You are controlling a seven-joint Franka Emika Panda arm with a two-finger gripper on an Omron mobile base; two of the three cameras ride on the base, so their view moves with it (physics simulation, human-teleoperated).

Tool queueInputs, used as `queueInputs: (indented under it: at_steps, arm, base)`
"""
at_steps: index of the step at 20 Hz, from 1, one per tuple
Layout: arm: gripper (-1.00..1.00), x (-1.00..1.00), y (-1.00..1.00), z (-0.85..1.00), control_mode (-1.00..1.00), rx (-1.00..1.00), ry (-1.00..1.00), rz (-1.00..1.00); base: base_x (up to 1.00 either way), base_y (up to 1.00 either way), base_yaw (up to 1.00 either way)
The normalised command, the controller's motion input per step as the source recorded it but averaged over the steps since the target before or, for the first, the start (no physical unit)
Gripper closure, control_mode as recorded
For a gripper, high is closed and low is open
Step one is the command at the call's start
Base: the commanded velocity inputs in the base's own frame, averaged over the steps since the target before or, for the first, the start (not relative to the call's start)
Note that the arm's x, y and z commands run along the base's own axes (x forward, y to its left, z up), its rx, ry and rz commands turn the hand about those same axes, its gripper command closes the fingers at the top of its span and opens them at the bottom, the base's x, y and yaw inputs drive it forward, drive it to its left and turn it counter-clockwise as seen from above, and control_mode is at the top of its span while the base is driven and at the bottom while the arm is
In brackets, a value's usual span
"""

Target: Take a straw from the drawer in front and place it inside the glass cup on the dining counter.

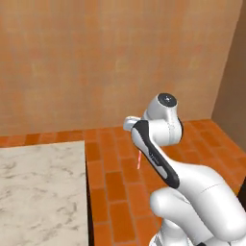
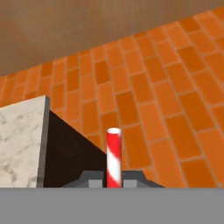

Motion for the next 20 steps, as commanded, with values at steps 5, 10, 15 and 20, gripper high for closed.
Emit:
queueInputs:
  at_steps: [5,10,15,20]
  arm:
    - [1.00,0.00,0.00,0.00,1.00,0.00,0.00,0.00]
    - [1.00,0.00,0.00,0.00,1.00,0.00,0.00,0.00]
    - [1.00,0.00,0.00,0.00,1.00,0.00,0.00,0.00]
    - [1.00,0.00,0.00,0.00,1.00,0.00,0.00,0.00]
  base:
    - [1.00,-0.28,0.44]
    - [1.00,-0.48,0.46]
    - [1.00,-0.56,0.47]
    - [1.00,-0.58,0.47]
